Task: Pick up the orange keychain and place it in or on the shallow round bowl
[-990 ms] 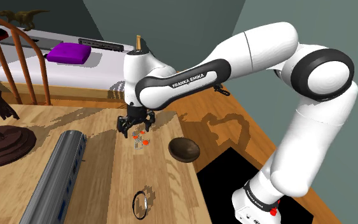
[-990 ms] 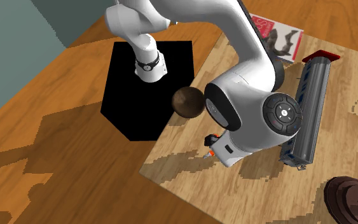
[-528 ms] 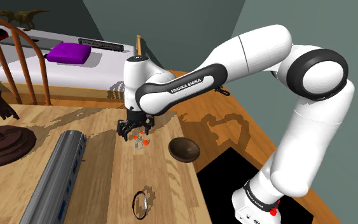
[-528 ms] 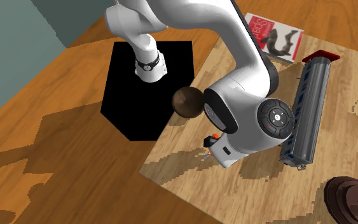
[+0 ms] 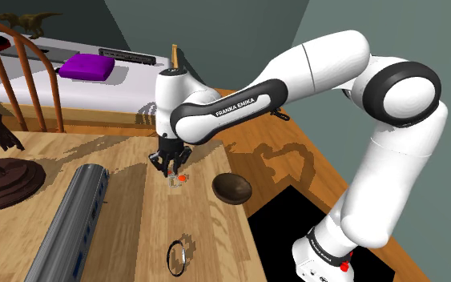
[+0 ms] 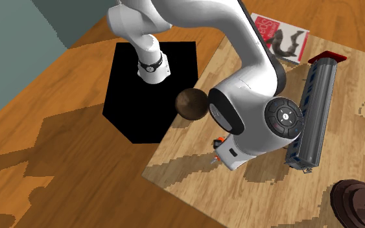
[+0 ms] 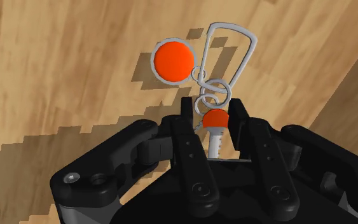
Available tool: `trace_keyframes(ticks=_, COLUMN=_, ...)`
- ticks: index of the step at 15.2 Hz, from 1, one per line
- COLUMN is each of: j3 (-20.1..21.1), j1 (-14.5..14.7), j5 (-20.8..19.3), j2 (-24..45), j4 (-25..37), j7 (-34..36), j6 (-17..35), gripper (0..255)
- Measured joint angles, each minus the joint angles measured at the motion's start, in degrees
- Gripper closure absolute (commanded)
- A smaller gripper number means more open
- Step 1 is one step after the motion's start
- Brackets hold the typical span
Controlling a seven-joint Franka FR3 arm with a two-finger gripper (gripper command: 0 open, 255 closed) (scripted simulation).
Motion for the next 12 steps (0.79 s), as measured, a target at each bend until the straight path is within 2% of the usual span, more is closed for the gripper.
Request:
trace_keyframes(ticks=6, j3=-0.1, j1=-0.1, j5=0.0, j2=-0.1, j4=0.0, j7=-0.1, j6=-0.7, gripper=255)
trace_keyframes(ticks=12, j3=0.2, j1=-0.5, j5=1.2, j2=-2.0, j4=1.7, j7=-0.8, j6=-4.3, gripper=255)
